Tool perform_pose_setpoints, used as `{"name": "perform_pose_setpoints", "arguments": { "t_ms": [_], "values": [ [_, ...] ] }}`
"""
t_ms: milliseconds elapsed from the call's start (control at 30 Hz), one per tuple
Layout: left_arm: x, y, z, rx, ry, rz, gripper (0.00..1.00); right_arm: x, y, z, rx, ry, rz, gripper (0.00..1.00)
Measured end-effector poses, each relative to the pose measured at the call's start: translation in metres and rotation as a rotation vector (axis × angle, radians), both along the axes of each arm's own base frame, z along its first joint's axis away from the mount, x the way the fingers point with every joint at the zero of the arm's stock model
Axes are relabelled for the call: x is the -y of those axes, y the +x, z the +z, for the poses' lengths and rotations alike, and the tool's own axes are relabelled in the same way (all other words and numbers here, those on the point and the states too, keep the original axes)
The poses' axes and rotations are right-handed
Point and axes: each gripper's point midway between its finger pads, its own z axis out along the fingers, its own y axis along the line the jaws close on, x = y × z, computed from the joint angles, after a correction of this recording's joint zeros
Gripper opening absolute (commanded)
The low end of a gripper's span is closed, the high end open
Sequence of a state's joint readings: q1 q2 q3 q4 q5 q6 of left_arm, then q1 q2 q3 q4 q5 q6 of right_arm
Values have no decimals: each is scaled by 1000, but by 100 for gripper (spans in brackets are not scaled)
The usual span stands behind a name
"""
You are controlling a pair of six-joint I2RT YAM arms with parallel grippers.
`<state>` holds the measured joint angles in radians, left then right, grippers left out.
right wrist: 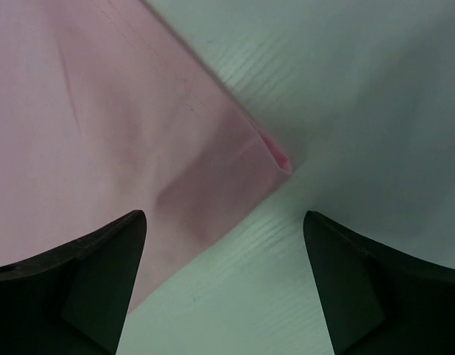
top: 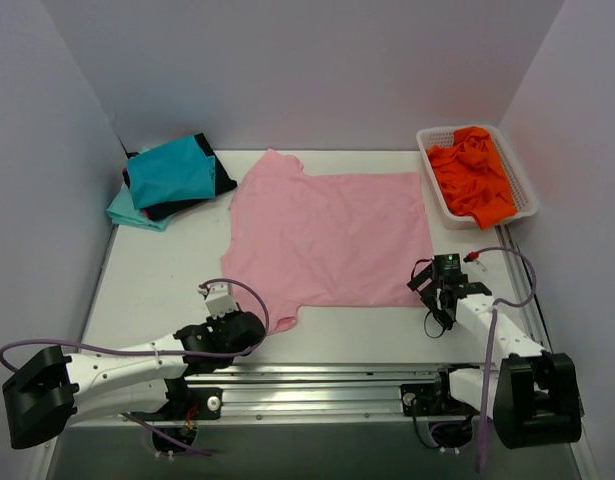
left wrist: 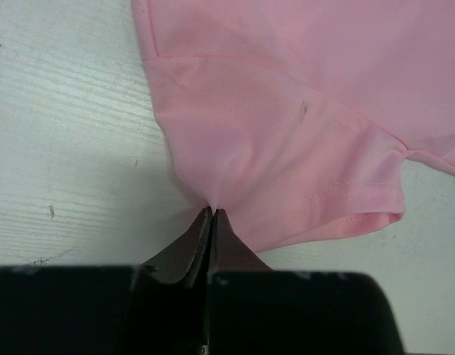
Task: Fold and stack the t-shirts
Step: Grap the side of the flattened tshirt closest away from the robot with both arms
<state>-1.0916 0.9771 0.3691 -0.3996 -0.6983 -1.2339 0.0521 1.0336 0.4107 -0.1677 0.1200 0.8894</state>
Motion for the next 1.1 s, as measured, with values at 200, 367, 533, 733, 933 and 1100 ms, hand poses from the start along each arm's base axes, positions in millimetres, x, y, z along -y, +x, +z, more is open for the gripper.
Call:
{"name": "perform_pose_setpoints", "arguments": {
  "t_ms": [200, 367, 533, 733, 933, 1100],
  "values": [
    [-1, 1, 2, 11, 4, 2, 2, 2, 10, -7, -76, -50, -8, 78],
    [-4, 4, 8, 25, -13, 14, 2, 11, 8, -7, -84, -89, -47, 73],
    [-6, 6, 11, 31, -17, 23, 2, 18, 5, -6, -91, -120, -85, 53],
    [-11, 9, 9, 29, 1, 32, 2, 23, 4, -9, -104, -137, -108, 36],
    [-14, 12, 8, 26, 7, 44, 2, 23, 2, -13, -123, -142, -108, 29],
    [-16, 13, 8, 25, 15, 42, 2, 24, 2, -12, -120, -145, -110, 0]
  ]
}}
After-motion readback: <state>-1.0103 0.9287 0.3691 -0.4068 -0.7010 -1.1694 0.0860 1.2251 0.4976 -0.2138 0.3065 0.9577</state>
